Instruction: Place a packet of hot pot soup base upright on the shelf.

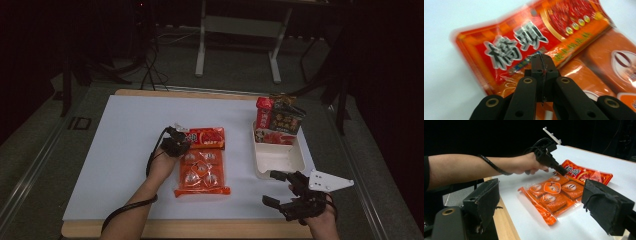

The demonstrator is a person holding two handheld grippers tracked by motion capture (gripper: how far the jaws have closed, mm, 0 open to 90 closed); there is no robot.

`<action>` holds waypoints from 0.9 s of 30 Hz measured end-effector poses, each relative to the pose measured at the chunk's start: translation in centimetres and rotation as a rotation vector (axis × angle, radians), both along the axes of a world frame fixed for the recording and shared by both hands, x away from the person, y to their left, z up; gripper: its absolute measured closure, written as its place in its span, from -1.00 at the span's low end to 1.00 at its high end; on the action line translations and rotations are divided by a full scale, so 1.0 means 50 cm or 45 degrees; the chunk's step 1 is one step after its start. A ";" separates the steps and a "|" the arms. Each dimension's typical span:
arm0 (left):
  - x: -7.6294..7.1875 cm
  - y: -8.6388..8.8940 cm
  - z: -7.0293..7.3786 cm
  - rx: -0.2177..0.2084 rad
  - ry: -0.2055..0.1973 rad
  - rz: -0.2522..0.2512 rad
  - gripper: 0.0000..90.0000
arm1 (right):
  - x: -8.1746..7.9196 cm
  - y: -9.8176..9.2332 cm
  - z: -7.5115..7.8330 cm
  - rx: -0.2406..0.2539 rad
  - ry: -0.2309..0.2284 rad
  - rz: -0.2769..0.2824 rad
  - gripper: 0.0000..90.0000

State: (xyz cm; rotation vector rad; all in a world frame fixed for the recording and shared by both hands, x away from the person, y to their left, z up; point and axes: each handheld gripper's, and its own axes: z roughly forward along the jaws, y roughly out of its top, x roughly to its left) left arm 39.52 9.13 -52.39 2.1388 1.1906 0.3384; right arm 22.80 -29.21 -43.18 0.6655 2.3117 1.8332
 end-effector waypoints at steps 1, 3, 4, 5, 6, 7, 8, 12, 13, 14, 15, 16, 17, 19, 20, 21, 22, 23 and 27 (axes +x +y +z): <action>-0.001 -0.003 0.000 -0.005 0.002 -0.014 1.00 | 0.000 0.000 0.000 0.001 0.000 0.001 -0.67; -0.004 -0.009 0.001 0.006 0.006 -0.025 1.00 | -0.001 0.001 0.001 0.000 -0.001 0.002 -0.68; -0.005 -0.012 0.001 0.008 0.006 -0.035 1.00 | -0.001 0.001 0.002 -0.001 -0.001 0.001 -0.68; -0.005 -0.012 0.001 0.008 0.006 -0.035 1.00 | -0.001 0.001 0.002 -0.001 -0.001 0.001 -0.68; -0.007 -0.017 0.003 0.033 -0.001 -0.045 1.00 | -0.001 0.002 0.002 0.002 0.000 0.002 -0.68; -0.008 -0.018 0.003 0.043 -0.006 -0.051 1.00 | -0.002 0.003 0.003 0.002 -0.001 0.004 -0.68; -0.009 -0.018 0.002 0.042 -0.005 -0.052 1.00 | -0.002 0.003 0.003 0.002 -0.002 0.005 -0.67; -0.018 -0.020 0.000 0.033 -0.019 -0.056 1.00 | -0.002 0.002 0.004 0.005 -0.002 0.004 -0.67; -0.020 -0.020 0.000 0.027 -0.020 -0.053 1.00 | -0.002 0.001 0.003 0.007 0.001 0.005 -0.67; -0.022 -0.020 0.000 0.026 -0.018 -0.058 1.00 | -0.001 0.001 0.003 0.008 0.003 0.004 -0.68; -0.025 -0.022 0.000 0.027 -0.020 -0.059 1.00 | 0.000 0.001 0.003 0.007 0.004 0.004 -0.68; -0.028 -0.025 0.000 0.036 -0.024 -0.066 1.00 | 0.000 0.001 0.002 0.007 0.006 0.005 -0.67; -0.028 -0.025 0.000 0.036 -0.024 -0.066 1.00 | 0.000 0.001 0.002 0.007 0.006 0.005 -0.67; -0.037 -0.029 0.002 0.035 -0.011 -0.099 1.00 | -0.001 0.002 0.004 0.008 0.004 0.005 -0.68; -0.041 -0.031 0.002 0.027 -0.006 -0.102 1.00 | -0.001 0.003 0.004 0.009 0.002 0.005 -0.68; -0.044 -0.032 0.001 0.018 -0.004 -0.107 1.00 | -0.001 0.003 0.004 0.011 0.004 0.005 -0.67; -0.048 -0.033 0.001 0.008 0.001 -0.114 1.00 | -0.002 0.003 0.004 0.009 0.004 0.005 -0.68; -0.052 -0.035 0.000 -0.002 0.002 -0.121 1.00 | -0.002 0.003 0.004 0.009 0.004 0.004 -0.67; -0.066 -0.047 0.002 0.006 0.012 -0.161 1.00 | -0.001 0.005 0.004 0.010 0.006 0.006 -0.67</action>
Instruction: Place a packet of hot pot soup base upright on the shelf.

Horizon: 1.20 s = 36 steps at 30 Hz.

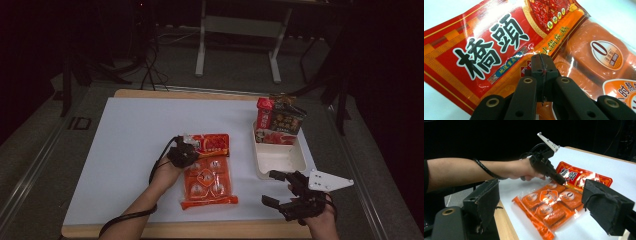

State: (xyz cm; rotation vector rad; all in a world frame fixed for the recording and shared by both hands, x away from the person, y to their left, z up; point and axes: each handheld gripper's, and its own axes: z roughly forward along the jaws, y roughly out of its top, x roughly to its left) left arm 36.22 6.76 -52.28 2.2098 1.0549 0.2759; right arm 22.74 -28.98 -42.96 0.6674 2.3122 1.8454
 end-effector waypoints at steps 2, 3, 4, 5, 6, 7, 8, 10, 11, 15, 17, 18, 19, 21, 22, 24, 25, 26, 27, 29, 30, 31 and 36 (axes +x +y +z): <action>-0.005 -0.006 0.000 0.002 0.000 -0.033 1.00 | 0.000 0.002 0.000 -0.001 -0.001 0.003 -0.67; -0.008 -0.008 0.000 0.001 -0.001 -0.032 1.00 | 0.000 0.002 0.000 -0.003 -0.001 0.003 -0.68; -0.010 -0.010 0.000 0.003 -0.004 -0.038 1.00 | 0.000 0.003 0.000 -0.004 -0.001 0.004 -0.67; -0.012 -0.011 -0.001 -0.008 0.000 -0.039 1.00 | -0.001 0.003 0.000 -0.003 -0.001 0.005 -0.68; -0.014 -0.013 -0.001 -0.014 0.001 -0.043 1.00 | -0.001 0.003 0.000 -0.003 -0.001 0.005 -0.68; -0.016 -0.015 -0.001 -0.012 0.001 -0.049 1.00 | -0.001 0.003 0.000 -0.004 -0.002 0.005 -0.67; -0.019 -0.018 -0.001 -0.012 -0.003 -0.055 1.00 | -0.001 0.003 0.000 -0.004 -0.001 0.005 -0.67; -0.023 -0.023 -0.001 -0.020 0.004 -0.071 1.00 | -0.001 0.002 0.000 -0.003 0.000 0.004 -0.67; -0.025 -0.027 -0.001 -0.012 0.000 -0.088 1.00 | -0.001 0.002 0.000 -0.003 -0.001 0.003 -0.67; -0.035 -0.039 0.000 -0.008 0.003 -0.099 1.00 | -0.003 0.001 0.001 -0.002 -0.003 0.003 -0.67; -0.037 -0.041 -0.001 -0.027 0.008 -0.120 1.00 | -0.002 0.000 0.001 0.002 0.001 0.001 -0.67; -0.039 -0.041 -0.002 -0.040 0.013 -0.125 1.00 | -0.001 0.000 0.001 0.000 0.002 0.002 -0.68; -0.041 -0.042 -0.003 -0.048 0.012 -0.132 1.00 | -0.002 0.001 0.000 -0.001 0.001 0.003 -0.67; -0.044 -0.042 -0.004 -0.054 0.009 -0.128 1.00 | -0.001 0.001 0.000 -0.006 0.000 0.004 -0.67; -0.044 -0.041 -0.004 -0.049 -0.004 -0.143 1.00 | -0.001 0.002 0.000 -0.005 0.001 0.004 -0.67; -0.045 -0.037 -0.002 -0.067 -0.011 -0.147 1.00 | 0.000 0.002 -0.001 -0.006 0.004 0.004 -0.67; -0.047 -0.035 0.001 -0.052 -0.035 -0.152 1.00 | 0.000 0.001 -0.002 -0.007 0.004 0.004 -0.67; -0.048 -0.032 0.003 -0.042 -0.045 -0.146 1.00 | 0.000 0.001 -0.002 -0.008 0.003 0.004 -0.67; -0.048 -0.027 0.005 -0.056 -0.047 -0.146 1.00 | 0.000 0.000 -0.003 -0.008 0.001 0.002 -0.67; -0.051 -0.013 0.012 -0.057 -0.073 -0.121 1.00 | 0.001 -0.001 -0.003 -0.008 0.000 -0.002 -0.67; -0.051 -0.004 0.016 -0.077 -0.074 -0.115 1.00 | 0.002 -0.001 -0.003 -0.006 0.000 -0.004 -0.67; -0.051 0.005 0.020 -0.076 -0.089 -0.101 1.00 | 0.003 -0.002 -0.003 -0.004 0.001 -0.004 -0.64; -0.044 0.048 0.032 -0.110 -0.093 -0.028 0.93 | 0.002 0.002 -0.003 -0.030 -0.018 -0.012 -0.63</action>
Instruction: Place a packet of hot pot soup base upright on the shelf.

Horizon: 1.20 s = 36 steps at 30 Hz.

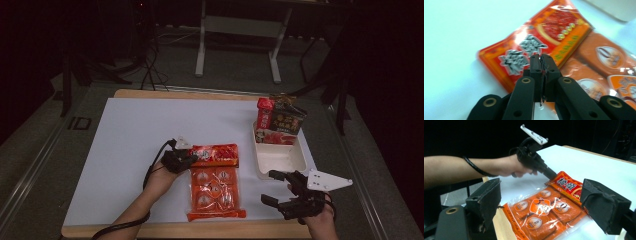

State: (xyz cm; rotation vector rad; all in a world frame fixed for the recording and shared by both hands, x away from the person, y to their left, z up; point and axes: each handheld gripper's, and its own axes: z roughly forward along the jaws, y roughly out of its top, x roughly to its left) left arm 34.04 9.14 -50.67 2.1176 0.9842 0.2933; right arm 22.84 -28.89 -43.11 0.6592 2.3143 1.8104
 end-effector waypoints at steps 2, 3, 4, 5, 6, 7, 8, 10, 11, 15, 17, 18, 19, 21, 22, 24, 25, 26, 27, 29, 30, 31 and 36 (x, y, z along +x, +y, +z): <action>0.007 0.015 0.001 -0.008 0.001 0.048 0.73 | -0.002 0.003 0.001 -0.013 -0.012 -0.002 -0.63; 0.011 0.020 0.000 -0.030 0.009 0.060 0.63 | -0.002 0.004 0.001 -0.014 -0.012 -0.002 -0.64; 0.017 0.027 -0.002 -0.046 0.018 0.093 0.51 | -0.003 0.005 0.001 -0.017 -0.013 -0.002 -0.64; 0.022 0.032 -0.003 -0.063 0.028 0.111 0.37 | -0.003 0.005 0.001 -0.020 -0.015 -0.003 -0.64; 0.026 0.036 -0.006 -0.069 0.028 0.121 0.31 | -0.003 0.006 0.001 -0.021 -0.014 -0.002 -0.64; 0.030 0.039 -0.008 -0.069 0.020 0.143 0.22 | -0.002 0.006 0.001 -0.022 -0.015 -0.001 -0.64; 0.030 0.039 -0.008 -0.069 0.020 0.143 0.13 | -0.002 0.006 0.001 -0.022 -0.015 -0.001 -0.64; 0.046 0.042 -0.023 -0.086 0.043 0.185 -0.06 | 0.000 0.008 -0.002 -0.025 -0.008 0.005 -0.64; 0.052 0.042 -0.028 -0.090 0.058 0.193 -0.11 | 0.001 0.008 -0.003 -0.030 -0.006 0.008 -0.64; 0.074 0.038 -0.046 -0.105 0.109 0.202 -0.22 | 0.001 0.009 -0.006 -0.035 0.002 0.012 -0.64; 0.081 0.033 -0.052 -0.096 0.132 0.183 -0.22 | 0.001 0.009 -0.006 -0.035 0.001 0.013 -0.64; 0.083 0.030 -0.054 -0.096 0.149 0.168 -0.16 | 0.001 0.008 -0.006 -0.034 0.000 0.013 -0.64; 0.085 0.027 -0.056 -0.090 0.158 0.159 -0.11 | 0.001 0.007 -0.006 -0.030 0.001 0.012 -0.64; 0.086 0.023 -0.060 -0.090 0.175 0.135 -0.04 | 0.002 0.006 -0.006 -0.030 0.000 0.010 -0.64; 0.086 0.022 -0.060 -0.089 0.176 0.132 0.03 | 0.002 0.005 -0.006 -0.030 0.002 0.010 -0.64; 0.087 0.023 -0.060 -0.108 0.191 0.116 0.13 | 0.002 0.004 -0.006 -0.028 0.003 0.011 -0.64; 0.086 0.022 -0.061 -0.113 0.197 0.108 0.23 | 0.001 0.005 -0.006 -0.028 0.003 0.012 -0.64; 0.084 0.021 -0.061 -0.101 0.191 0.109 0.24 | 0.001 0.005 -0.005 -0.027 0.003 0.012 -0.64; 0.083 0.019 -0.061 -0.094 0.189 0.099 0.29 | 0.001 0.005 -0.005 -0.027 0.002 0.013 -0.64; 0.083 0.016 -0.060 -0.101 0.210 0.082 0.35 | 0.000 0.005 -0.005 -0.028 0.002 0.014 -0.64; 0.081 0.014 -0.059 -0.096 0.212 0.075 0.38 | 0.000 0.005 -0.005 -0.029 0.002 0.014 -0.64; 0.080 0.010 -0.059 -0.097 0.217 0.060 0.41 | 0.000 0.006 -0.005 -0.031 0.001 0.015 -0.64; 0.076 -0.002 -0.057 -0.061 0.218 0.047 0.57 | 0.001 0.006 -0.005 -0.028 0.004 0.012 -0.64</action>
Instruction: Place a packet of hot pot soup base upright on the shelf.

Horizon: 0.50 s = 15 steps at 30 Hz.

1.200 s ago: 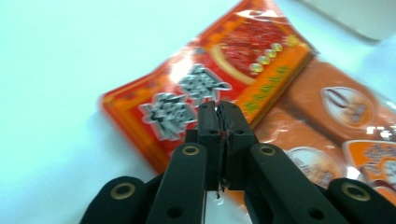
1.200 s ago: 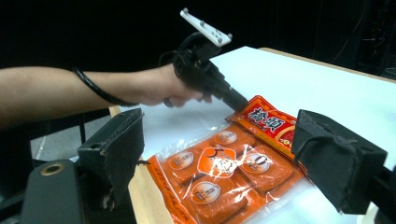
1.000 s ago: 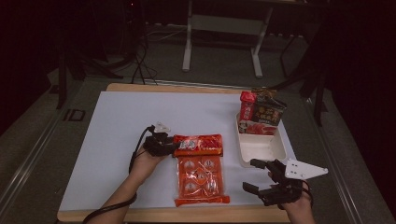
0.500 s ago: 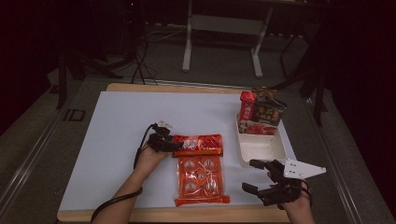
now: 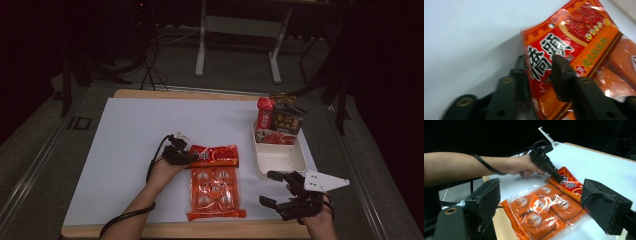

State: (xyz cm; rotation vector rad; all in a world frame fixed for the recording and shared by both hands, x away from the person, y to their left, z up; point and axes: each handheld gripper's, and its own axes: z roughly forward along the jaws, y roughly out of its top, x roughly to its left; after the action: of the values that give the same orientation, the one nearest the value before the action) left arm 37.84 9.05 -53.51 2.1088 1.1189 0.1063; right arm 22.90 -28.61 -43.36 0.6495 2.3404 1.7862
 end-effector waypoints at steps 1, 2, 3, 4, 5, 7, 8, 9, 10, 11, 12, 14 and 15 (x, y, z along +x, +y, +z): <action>0.001 -0.003 0.001 0.007 0.009 0.016 0.60 | 0.000 0.000 0.000 -0.001 -0.001 -0.001 -0.64; 0.001 -0.006 0.003 0.025 0.010 0.023 0.66 | 0.000 0.001 0.000 -0.003 -0.003 0.000 -0.64; 0.001 -0.008 0.004 0.038 0.011 0.036 0.72 | 0.000 0.001 0.000 -0.006 -0.003 0.002 -0.64; 0.000 -0.011 0.005 0.050 0.018 0.053 0.80 | -0.001 0.001 0.000 -0.007 -0.004 0.003 -0.64; -0.002 -0.015 0.008 0.064 0.008 0.054 0.88 | -0.001 0.002 0.000 -0.006 -0.005 0.004 -0.64; -0.009 -0.022 0.012 0.098 -0.032 0.042 0.98 | -0.001 0.001 0.000 -0.005 -0.005 0.003 -0.64; -0.011 -0.022 0.014 0.095 -0.039 0.053 0.99 | -0.001 0.001 0.000 -0.003 -0.004 0.003 -0.64; -0.013 -0.022 0.016 0.095 -0.049 0.047 1.00 | 0.000 0.001 0.000 -0.002 -0.003 0.002 -0.64; -0.015 -0.021 0.017 0.102 -0.070 0.035 1.00 | 0.000 0.001 0.000 -0.004 -0.006 -0.001 -0.64; -0.017 -0.020 0.018 0.099 -0.082 0.031 1.00 | 0.000 0.001 0.000 -0.003 -0.007 -0.001 -0.64; -0.021 -0.021 0.020 0.107 -0.102 0.026 1.00 | 0.000 0.001 0.000 -0.003 -0.007 -0.002 -0.64; -0.026 -0.023 0.024 0.115 -0.136 0.019 1.00 | 0.000 -0.001 0.001 -0.002 -0.016 -0.009 -0.63; -0.029 -0.023 0.027 0.107 -0.153 0.019 1.00 | 0.001 -0.002 0.002 0.002 -0.023 -0.010 -0.61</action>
State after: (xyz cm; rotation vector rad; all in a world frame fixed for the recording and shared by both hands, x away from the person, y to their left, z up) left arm 36.39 7.91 -52.14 2.1378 1.0758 0.2883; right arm 22.95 -28.70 -43.29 0.6386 2.3221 1.7830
